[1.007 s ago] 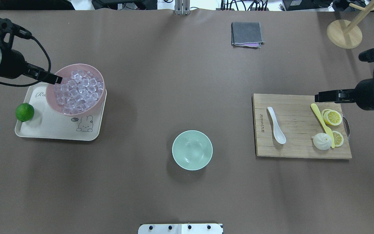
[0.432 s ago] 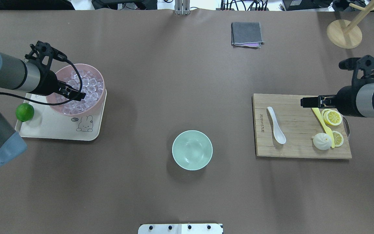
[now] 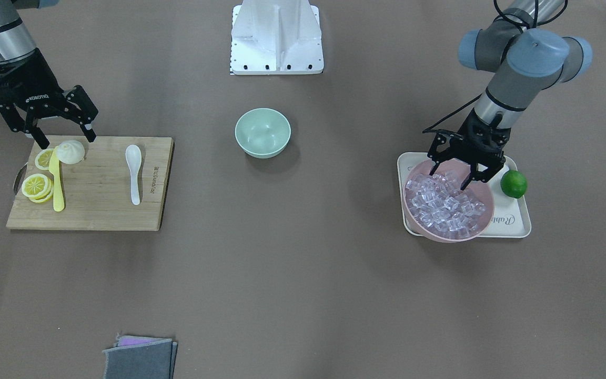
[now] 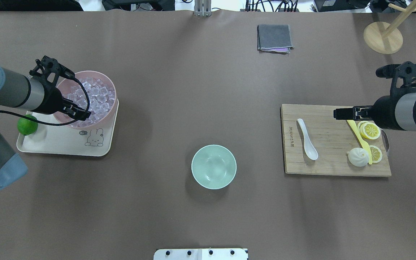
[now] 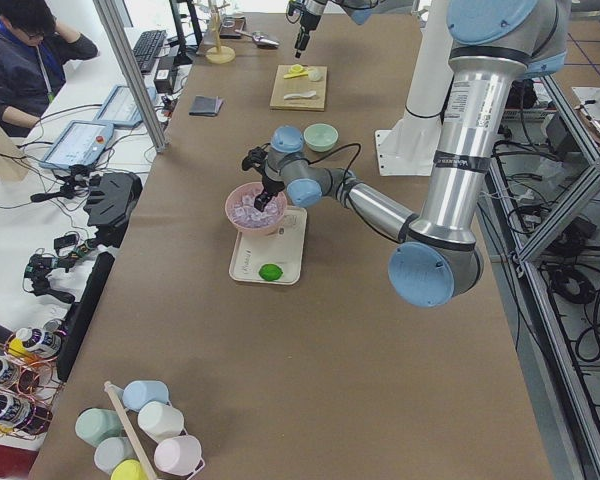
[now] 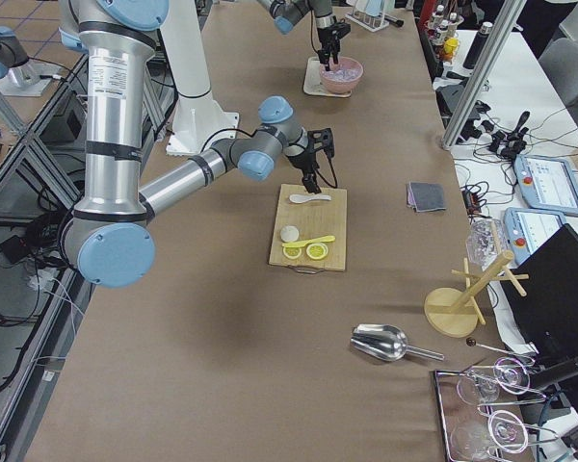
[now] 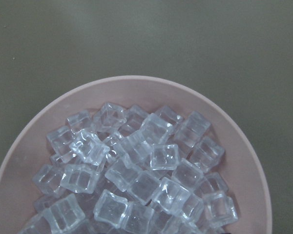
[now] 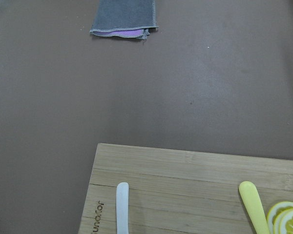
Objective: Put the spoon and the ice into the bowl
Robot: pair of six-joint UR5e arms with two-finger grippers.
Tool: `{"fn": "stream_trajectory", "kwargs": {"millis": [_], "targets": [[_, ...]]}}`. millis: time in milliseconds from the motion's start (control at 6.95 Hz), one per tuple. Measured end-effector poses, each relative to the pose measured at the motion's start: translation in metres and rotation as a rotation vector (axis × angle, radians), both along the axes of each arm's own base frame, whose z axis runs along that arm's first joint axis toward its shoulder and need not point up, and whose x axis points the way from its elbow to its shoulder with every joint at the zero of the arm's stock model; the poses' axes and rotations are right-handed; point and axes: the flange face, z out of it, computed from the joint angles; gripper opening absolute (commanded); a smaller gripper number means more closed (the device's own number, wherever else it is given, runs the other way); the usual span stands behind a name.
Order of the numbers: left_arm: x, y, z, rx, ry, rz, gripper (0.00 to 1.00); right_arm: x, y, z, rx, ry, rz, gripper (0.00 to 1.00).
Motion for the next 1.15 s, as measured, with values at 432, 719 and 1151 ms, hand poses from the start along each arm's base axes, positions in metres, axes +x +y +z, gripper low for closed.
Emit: {"fn": "stream_trajectory", "kwargs": {"millis": [432,719,1151], "targets": [[-0.003,0.004,0.02,-0.025,-0.027,0.004,0.72,0.0,0.0,0.0,0.0,0.001,0.0,0.99],[-0.002,0.004,0.026,-0.033,-0.036,0.004,0.72,0.0,0.0,0.001,0.001,0.004,0.002,0.99],[0.002,0.002,0.032,-0.04,-0.045,0.005,0.7,-0.002,0.001,0.001,0.001,0.005,0.001,0.99]]}}
